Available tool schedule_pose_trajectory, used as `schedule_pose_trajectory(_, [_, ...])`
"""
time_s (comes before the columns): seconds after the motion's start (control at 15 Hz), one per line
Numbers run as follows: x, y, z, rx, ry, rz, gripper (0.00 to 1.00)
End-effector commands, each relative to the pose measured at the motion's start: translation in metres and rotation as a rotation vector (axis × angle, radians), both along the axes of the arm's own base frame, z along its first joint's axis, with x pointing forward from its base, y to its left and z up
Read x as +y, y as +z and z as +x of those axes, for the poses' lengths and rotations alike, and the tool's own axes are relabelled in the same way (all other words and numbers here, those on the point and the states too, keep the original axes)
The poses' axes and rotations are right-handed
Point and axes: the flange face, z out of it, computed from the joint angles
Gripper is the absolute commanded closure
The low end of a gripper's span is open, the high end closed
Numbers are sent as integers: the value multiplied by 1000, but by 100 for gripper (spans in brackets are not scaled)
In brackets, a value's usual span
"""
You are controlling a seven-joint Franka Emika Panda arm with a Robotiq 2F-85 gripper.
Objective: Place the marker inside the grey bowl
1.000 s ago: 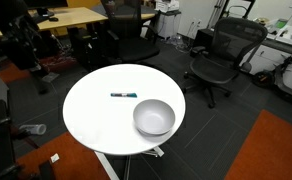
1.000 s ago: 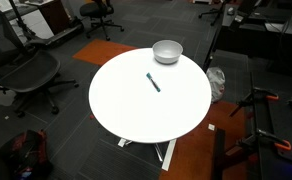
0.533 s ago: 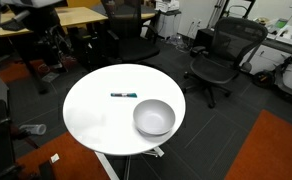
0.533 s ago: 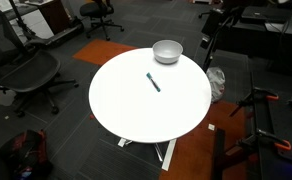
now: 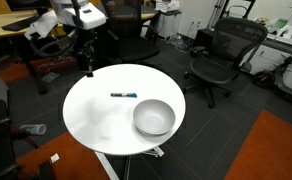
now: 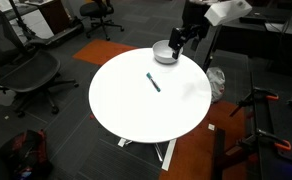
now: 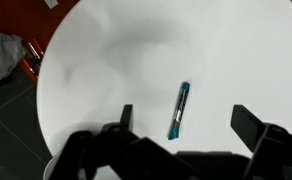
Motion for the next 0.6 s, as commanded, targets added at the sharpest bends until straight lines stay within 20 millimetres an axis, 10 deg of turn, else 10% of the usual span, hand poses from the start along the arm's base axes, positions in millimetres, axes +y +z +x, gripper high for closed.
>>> schedule_pose_trajectory(0.0, [-1,-27,42,16,-41,-15,0])
schedule_pose_trajectory(0.53, [13,-82,86,58,-110,-33,0])
